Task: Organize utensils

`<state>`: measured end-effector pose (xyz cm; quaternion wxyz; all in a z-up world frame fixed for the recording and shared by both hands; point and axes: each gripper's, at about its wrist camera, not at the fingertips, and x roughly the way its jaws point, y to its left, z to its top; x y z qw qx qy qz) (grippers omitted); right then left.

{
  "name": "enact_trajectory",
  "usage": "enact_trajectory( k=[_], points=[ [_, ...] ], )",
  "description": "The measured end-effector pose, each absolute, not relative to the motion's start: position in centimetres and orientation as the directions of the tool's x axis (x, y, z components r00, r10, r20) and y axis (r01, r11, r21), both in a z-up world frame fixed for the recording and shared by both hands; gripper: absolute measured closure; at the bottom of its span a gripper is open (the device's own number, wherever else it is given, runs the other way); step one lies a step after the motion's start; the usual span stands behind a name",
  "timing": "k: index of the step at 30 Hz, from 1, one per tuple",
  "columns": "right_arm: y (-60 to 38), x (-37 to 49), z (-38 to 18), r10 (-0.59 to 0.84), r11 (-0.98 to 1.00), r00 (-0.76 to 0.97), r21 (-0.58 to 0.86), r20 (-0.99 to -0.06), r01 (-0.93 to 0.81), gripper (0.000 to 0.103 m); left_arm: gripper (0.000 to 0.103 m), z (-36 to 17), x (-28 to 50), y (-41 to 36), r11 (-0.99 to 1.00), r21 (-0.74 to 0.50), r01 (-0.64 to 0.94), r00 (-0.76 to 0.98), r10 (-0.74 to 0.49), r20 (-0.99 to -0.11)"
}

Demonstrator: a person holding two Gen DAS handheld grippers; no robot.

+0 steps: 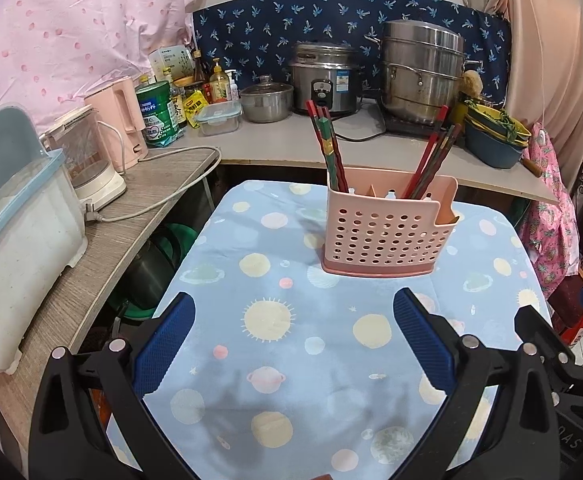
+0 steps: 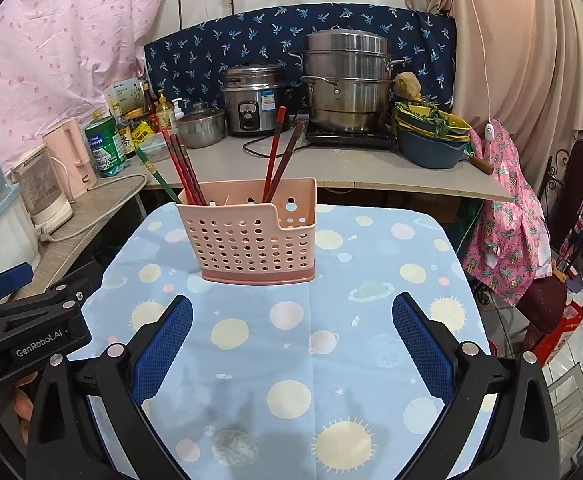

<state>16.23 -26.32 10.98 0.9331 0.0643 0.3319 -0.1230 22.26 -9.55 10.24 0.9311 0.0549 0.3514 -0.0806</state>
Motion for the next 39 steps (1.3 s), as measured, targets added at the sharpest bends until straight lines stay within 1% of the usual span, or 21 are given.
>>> enact_trajectory(
  k=[27, 39],
  points=[
    [-27.6, 20.3, 8.7, -0.192, 0.959, 0.715, 0.025, -0.673, 0.281, 0.006, 0.008, 8.2, 25.9, -11.9, 0.978, 0.076, 0.196, 0.729, -0.094, -0.678],
    [-27.8, 21.3, 8.6, -0.202, 0.959, 0.715, 0.013, -0.670, 0.283, 0.006, 0.008, 7.9, 27.1, -12.1, 0.979, 0.086, 0.187, 0.734, -0.081, -0.675]
  ],
)
